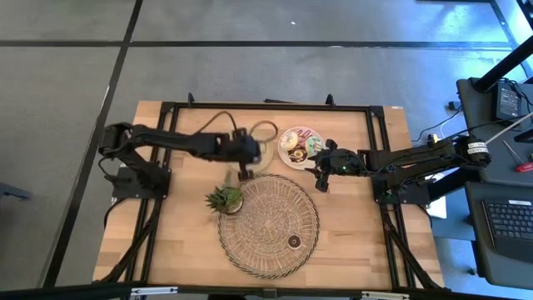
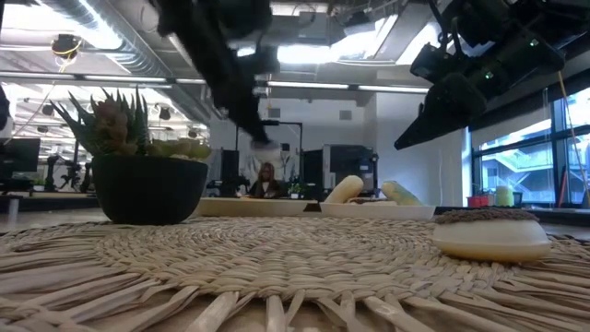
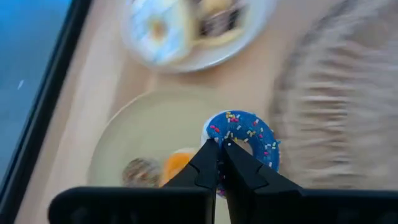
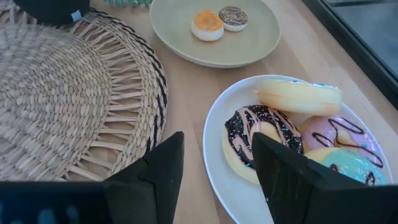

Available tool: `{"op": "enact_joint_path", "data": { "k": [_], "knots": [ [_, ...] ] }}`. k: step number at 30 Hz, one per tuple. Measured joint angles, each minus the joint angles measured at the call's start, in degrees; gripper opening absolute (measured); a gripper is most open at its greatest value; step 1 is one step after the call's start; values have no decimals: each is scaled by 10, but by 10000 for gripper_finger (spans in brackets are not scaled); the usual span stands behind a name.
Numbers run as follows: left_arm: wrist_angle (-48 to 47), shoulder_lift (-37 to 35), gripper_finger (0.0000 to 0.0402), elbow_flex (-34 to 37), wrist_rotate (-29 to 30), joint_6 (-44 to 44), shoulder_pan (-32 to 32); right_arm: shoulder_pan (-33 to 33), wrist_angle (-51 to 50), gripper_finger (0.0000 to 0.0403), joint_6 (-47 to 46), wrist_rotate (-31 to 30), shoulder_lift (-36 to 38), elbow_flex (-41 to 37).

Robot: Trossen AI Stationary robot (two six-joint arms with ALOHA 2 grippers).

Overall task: Pick & Place donuts
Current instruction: Put the small blue donut on the brown plate

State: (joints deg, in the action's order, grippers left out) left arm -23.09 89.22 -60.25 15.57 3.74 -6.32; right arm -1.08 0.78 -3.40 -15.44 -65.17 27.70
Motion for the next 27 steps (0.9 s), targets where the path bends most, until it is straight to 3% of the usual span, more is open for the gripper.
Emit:
{"op": "enact_joint_path", "data": {
  "k": [4,12,20,27],
  "knots": [
    [39,0,8,48,-9,-13,-78,0,1,190,9,0,0,0],
    [80,0,7,103,-104,-43,-174,-3,2,190,9,0,0,0],
    [84,1,7,148,-135,-62,-181,-3,2,191,9,0,0,0],
    [118,1,8,159,-127,-69,-172,-3,2,191,9,0,0,0]
  ]
}}
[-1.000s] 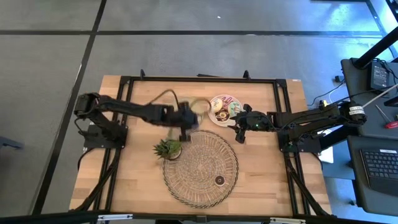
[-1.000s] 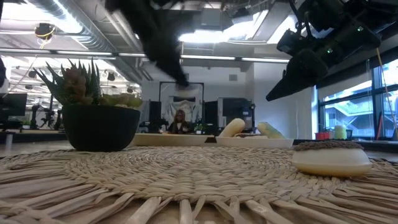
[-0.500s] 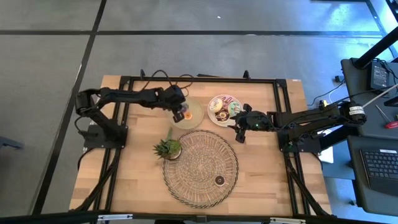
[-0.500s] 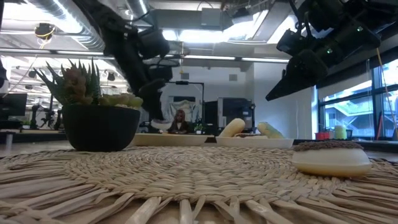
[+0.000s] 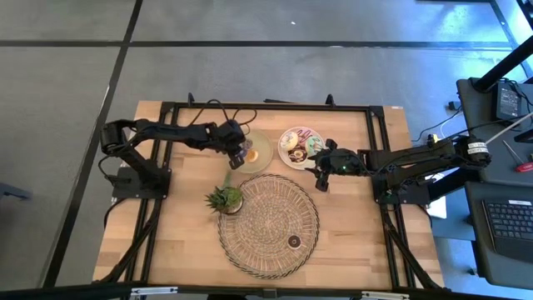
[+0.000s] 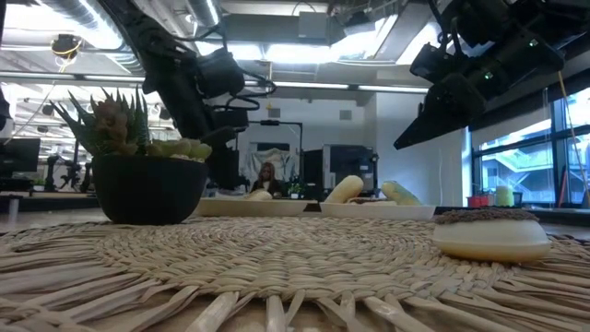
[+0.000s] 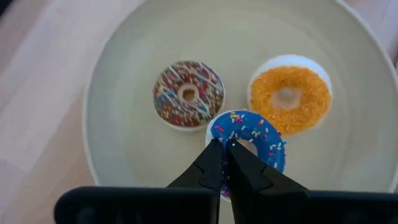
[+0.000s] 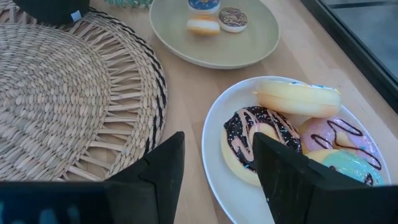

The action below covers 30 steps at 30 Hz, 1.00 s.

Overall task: Pick & Place donuts
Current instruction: Put the small blue donut on the brown plate

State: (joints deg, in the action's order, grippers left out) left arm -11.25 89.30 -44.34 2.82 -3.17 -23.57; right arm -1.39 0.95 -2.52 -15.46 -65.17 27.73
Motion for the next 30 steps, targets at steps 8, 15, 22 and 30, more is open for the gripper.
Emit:
{"op": "enact_joint_path", "data": {
  "k": [8,15,22,30],
  "knots": [
    [15,0,9,0,1,-1,0,0,0,190,-2,0,0,0],
    [10,-2,8,0,2,-9,0,0,0,191,-2,0,0,0],
    [7,-1,9,0,0,-17,4,0,0,191,-2,0,0,0],
    [7,0,12,0,-2,-27,7,0,0,191,-2,0,0,0]
  ]
}}
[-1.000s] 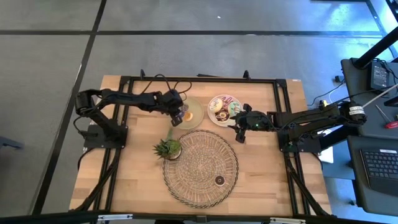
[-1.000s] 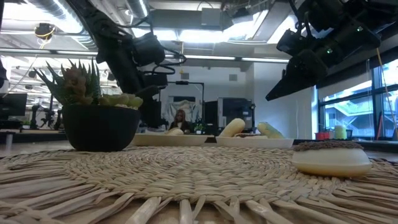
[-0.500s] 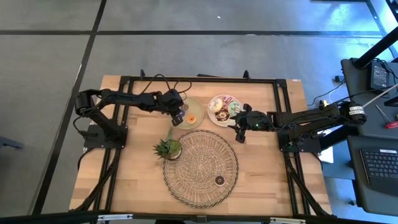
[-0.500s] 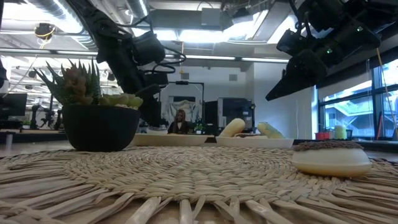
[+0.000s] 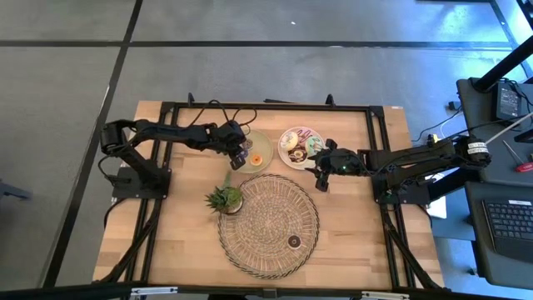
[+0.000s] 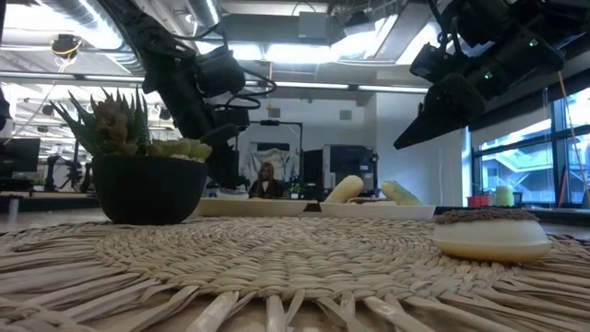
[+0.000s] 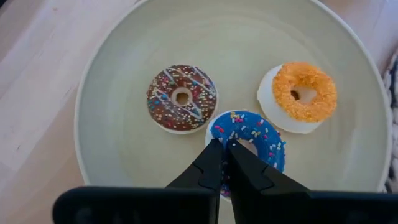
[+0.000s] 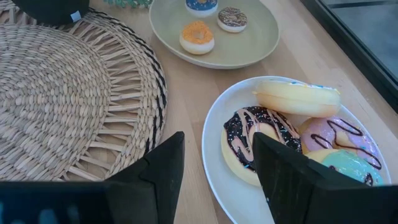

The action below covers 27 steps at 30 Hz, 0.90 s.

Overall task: Pick & Place donuts
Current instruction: Put the small blue donut on the brown plate

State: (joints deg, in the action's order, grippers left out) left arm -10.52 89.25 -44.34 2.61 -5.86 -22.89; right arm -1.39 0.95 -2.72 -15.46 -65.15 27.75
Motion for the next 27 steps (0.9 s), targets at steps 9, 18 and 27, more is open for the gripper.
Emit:
{"op": "enact_joint_path", "data": {
  "k": [9,18,27],
  "knots": [
    [-1,20,12,0,-8,-4,16,0,0,191,0,0,0,0],
    [1,34,13,0,38,4,16,0,0,191,0,0,0,0],
    [0,34,24,0,18,6,18,0,0,191,0,0,0,0]
  ]
}}
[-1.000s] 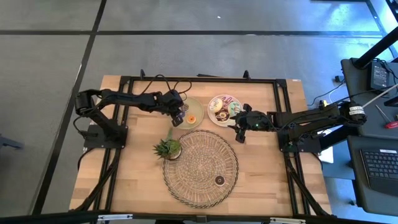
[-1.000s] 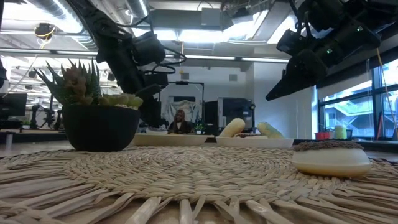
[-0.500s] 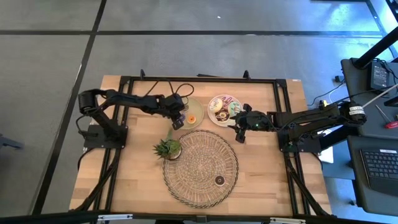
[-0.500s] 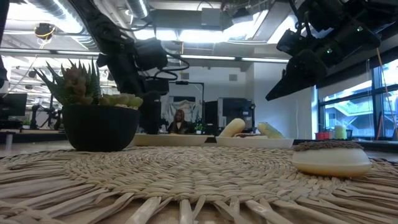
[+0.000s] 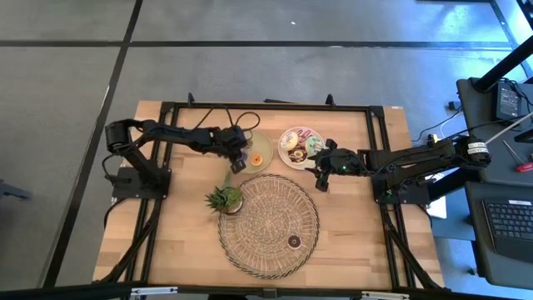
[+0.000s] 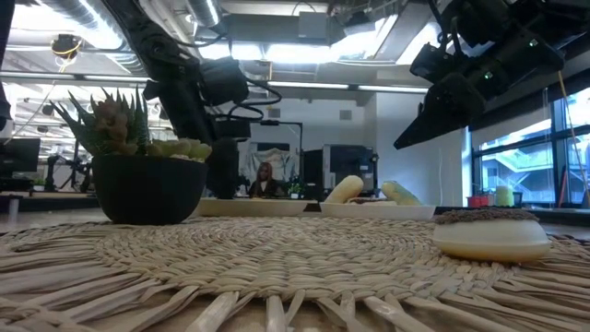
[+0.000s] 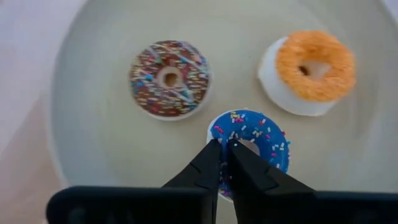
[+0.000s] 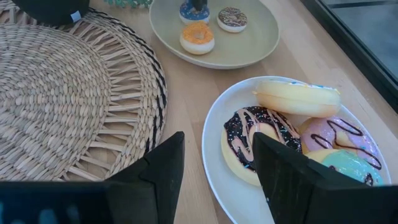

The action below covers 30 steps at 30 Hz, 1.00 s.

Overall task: Pick & Place donuts
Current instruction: Put the small blue donut on the brown plate

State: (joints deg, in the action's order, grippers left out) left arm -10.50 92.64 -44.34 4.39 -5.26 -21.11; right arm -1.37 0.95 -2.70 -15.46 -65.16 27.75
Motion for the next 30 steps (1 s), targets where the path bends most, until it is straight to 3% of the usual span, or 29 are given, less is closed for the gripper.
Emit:
{"op": "enact_joint_path", "data": {
  "k": [14,30],
  "knots": [
    [-18,0,40,0,-14,0,0,0,0,191,1,0,0,0],
    [-14,0,116,0,16,0,0,0,0,191,2,0,0,0]
  ]
}}
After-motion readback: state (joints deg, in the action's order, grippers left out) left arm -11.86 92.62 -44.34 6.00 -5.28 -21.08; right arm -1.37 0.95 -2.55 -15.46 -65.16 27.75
